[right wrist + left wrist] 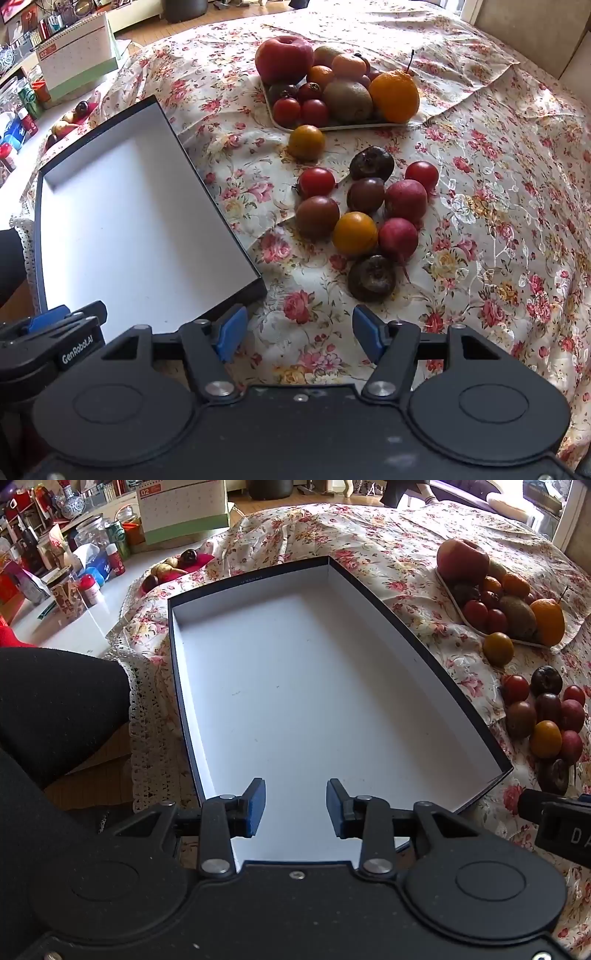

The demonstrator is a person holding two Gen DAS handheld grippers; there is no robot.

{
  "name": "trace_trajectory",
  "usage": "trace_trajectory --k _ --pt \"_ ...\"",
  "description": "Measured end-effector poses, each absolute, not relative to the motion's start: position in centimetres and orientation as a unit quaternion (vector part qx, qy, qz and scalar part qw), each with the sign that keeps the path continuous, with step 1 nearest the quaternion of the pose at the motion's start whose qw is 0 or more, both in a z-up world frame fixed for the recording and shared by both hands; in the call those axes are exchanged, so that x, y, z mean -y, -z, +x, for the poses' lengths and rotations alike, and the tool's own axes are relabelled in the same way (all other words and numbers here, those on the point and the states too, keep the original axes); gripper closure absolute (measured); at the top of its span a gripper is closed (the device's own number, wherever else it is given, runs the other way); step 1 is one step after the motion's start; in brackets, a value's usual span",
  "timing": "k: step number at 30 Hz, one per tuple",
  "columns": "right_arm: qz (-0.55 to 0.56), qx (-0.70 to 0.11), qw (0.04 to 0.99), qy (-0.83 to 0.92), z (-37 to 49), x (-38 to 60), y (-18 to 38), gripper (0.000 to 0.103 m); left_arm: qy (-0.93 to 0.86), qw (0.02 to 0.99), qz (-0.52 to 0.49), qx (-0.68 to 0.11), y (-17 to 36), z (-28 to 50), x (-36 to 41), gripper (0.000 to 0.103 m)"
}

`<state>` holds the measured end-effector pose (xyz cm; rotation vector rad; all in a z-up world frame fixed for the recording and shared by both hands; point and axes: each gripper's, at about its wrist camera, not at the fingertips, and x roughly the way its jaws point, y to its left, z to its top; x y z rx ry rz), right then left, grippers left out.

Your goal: Organize fruits

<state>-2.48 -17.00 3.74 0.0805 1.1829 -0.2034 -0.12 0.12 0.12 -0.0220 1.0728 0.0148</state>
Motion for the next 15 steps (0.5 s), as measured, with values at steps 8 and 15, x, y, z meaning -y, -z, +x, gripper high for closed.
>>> trace_trajectory --k 8,15 --pt "0.033 -0.557 0.824 0.097 -2.27 16.50 -3.77 0.037 -0.014 0.858 -0.005 -0.513 -0.07 -0.13 0.06 0.058" --pt "0.037 -0.558 0.824 0.091 -2.39 16.82 -3.63 0.037 -0.013 0.856 -0.008 -0.516 -0.17 -0.31 0.16 0.058"
